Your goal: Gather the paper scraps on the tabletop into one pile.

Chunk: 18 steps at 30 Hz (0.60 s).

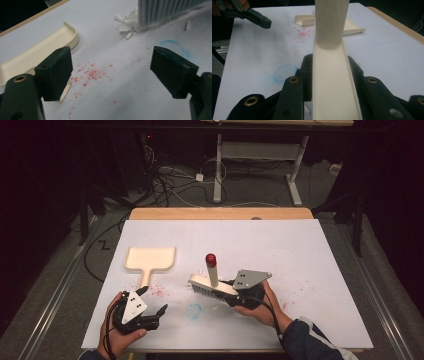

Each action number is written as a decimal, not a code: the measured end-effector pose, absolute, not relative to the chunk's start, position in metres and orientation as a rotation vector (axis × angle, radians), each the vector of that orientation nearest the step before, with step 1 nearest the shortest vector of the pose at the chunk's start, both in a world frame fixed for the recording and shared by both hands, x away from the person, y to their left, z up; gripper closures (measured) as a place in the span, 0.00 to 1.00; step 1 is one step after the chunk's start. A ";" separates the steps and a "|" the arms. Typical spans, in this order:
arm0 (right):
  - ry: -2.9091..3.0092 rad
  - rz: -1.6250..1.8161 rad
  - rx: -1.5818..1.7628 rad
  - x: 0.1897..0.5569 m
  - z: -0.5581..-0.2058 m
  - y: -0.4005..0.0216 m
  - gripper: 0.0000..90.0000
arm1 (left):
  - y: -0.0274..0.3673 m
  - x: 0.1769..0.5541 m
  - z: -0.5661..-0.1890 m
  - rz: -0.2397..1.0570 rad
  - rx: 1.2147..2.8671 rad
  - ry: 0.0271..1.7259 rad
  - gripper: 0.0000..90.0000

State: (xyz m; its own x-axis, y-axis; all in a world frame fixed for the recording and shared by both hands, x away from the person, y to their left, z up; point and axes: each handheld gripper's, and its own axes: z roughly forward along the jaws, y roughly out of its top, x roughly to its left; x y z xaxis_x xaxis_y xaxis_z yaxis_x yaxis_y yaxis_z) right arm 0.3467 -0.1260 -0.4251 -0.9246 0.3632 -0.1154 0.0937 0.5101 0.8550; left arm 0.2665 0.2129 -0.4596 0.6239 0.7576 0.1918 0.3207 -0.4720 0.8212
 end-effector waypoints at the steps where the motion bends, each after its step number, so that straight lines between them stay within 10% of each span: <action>1: 2.464 1.373 0.388 0.350 -0.422 -0.128 0.75 | 0.213 0.267 -0.460 0.707 2.064 0.843 0.19; 18: 2.377 1.230 0.419 0.445 -0.425 -0.110 0.75 | 0.210 0.271 -0.466 0.661 2.097 0.829 0.19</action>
State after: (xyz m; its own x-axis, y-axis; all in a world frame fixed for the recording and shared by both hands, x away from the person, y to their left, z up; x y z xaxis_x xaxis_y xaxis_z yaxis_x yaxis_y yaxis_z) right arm 0.4453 -0.1099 -0.4246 -0.8622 0.4493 -0.2340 0.0684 0.5609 0.8251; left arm 0.2715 0.2096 -0.4662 0.6533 0.7364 0.1760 0.3360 -0.4902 0.8043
